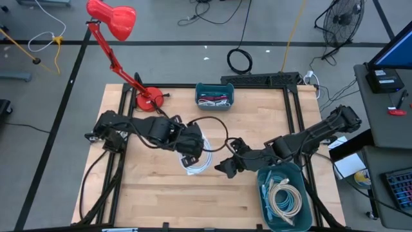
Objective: Pick & Place USB Port
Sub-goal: Put the white HDMI cable into the bottom blue bin
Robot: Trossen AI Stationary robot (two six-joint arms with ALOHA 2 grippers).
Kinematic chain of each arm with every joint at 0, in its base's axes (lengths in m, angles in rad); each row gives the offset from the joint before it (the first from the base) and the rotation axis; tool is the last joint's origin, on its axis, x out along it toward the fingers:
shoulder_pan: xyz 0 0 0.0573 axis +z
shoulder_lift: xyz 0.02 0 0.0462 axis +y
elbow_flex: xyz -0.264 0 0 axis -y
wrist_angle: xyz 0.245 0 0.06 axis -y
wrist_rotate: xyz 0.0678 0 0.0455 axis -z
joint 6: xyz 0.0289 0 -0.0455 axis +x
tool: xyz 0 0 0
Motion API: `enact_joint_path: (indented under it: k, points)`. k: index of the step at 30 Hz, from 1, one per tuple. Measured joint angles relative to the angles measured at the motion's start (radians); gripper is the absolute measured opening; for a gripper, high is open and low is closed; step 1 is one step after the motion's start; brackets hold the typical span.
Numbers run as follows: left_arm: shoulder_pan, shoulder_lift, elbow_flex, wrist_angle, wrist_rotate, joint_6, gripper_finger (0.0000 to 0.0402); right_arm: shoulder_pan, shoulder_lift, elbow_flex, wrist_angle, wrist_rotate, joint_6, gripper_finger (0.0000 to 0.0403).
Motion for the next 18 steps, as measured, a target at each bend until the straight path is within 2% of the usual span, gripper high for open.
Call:
enact_joint_path:
  k: [9,18]
  points:
    - [-0.023,0.036,0.0,-0.001,0.008,-0.023,0.0033,-0.036,-0.003,0.0,0.132,0.006,-0.066,0.0228]
    - [-0.027,0.035,-0.001,-0.002,0.006,-0.035,0.0033,-0.054,-0.002,0.0,0.082,0.036,-0.072,0.0228]
